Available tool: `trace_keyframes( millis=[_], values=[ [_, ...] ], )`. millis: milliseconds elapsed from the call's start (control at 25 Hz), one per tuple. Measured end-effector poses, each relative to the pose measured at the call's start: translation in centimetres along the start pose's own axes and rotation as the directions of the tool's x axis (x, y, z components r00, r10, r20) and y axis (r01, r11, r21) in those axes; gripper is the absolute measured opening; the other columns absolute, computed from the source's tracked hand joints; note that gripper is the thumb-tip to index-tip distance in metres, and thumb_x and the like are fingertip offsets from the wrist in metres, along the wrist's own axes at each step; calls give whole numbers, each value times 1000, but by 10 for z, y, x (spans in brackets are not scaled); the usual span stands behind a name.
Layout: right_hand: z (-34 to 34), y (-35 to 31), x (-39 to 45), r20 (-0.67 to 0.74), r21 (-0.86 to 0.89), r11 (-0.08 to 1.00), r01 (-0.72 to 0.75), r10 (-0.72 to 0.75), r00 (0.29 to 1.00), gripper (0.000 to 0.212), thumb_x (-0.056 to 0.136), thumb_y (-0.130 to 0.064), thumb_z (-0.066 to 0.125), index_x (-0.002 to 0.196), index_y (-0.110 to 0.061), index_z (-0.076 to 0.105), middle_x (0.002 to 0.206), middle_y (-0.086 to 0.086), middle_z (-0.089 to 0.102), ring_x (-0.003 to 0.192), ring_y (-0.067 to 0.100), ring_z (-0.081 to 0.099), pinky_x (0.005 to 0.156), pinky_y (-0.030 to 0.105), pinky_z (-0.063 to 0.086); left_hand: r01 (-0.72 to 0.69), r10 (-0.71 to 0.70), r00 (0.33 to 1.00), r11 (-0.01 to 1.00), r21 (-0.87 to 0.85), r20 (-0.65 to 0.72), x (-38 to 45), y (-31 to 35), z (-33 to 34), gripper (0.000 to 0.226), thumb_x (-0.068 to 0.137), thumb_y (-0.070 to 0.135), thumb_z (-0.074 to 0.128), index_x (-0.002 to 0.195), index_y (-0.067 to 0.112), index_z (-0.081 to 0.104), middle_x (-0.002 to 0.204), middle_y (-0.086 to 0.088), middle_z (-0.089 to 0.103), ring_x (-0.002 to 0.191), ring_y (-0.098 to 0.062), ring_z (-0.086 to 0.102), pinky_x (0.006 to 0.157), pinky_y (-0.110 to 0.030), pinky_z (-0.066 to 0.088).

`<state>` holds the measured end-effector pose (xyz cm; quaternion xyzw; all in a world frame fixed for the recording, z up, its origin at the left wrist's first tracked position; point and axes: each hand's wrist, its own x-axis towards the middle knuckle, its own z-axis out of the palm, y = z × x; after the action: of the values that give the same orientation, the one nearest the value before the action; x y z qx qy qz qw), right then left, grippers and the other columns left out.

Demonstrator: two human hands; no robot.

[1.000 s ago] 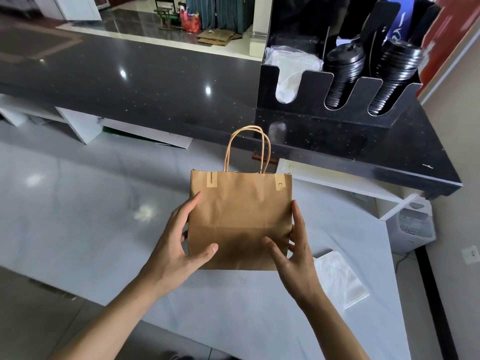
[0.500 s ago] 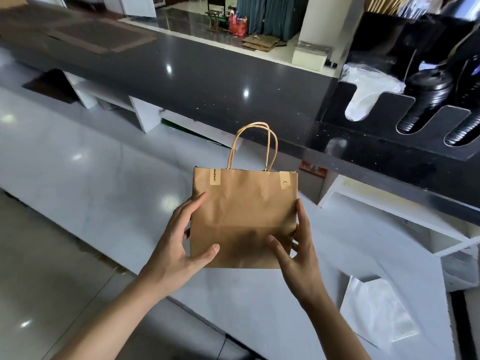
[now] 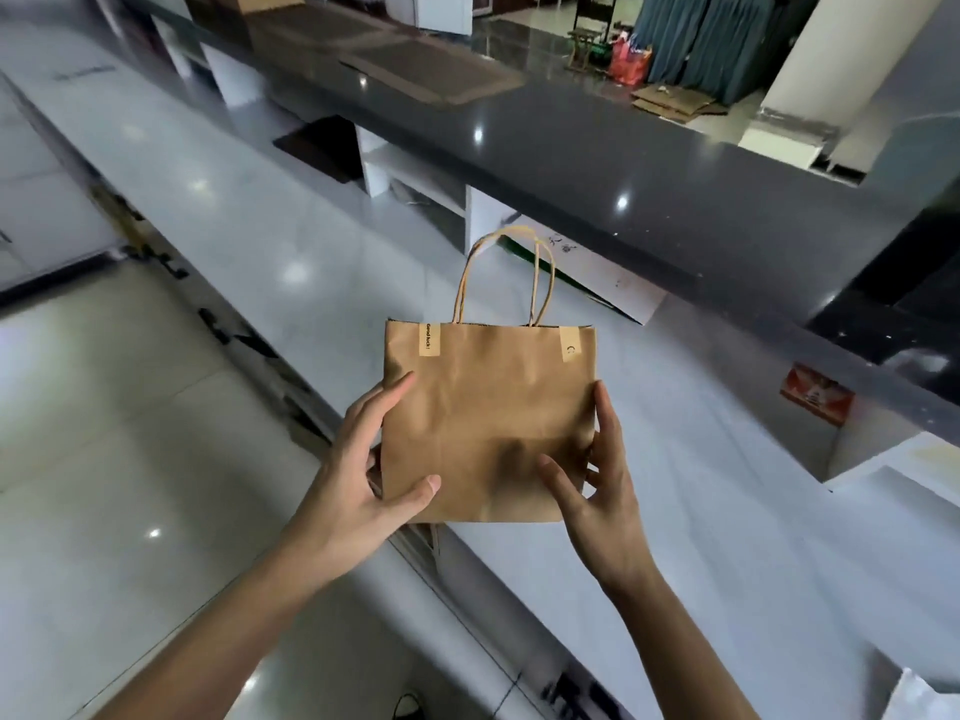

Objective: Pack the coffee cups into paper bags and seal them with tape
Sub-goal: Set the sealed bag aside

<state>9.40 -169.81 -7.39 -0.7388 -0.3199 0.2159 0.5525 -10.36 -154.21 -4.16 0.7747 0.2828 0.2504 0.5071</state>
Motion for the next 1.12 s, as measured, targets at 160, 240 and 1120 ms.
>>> trace_keyframes(
  millis=[160,240,1120],
  values=[
    [63,-21,19,90,18,999,38,-39,995,88,83,-48,68,151,-65,16,158,-24,37,139,11,47,108,39,48,30,-27,993,999,26,-115,-9,-21,-55,89,78,16,82,151,40,38,149,22,42,136,2,43,99,-11,42],
    [95,-32,27,147,27,998,50,-53,988,88,83,-48,69,151,-64,16,159,-24,36,139,10,47,111,43,46,58,-51,984,998,33,-172,-17,-28,-83,90,79,12,83,151,42,38,148,25,41,136,4,43,101,-10,40],
    [334,-120,194,527,168,962,214,-271,805,86,94,-30,74,155,-56,19,160,-22,35,143,13,44,115,51,43,212,-154,813,976,40,-561,40,-87,-270,86,85,9,80,151,44,37,148,28,36,136,9,38,111,-28,41]
  ],
)
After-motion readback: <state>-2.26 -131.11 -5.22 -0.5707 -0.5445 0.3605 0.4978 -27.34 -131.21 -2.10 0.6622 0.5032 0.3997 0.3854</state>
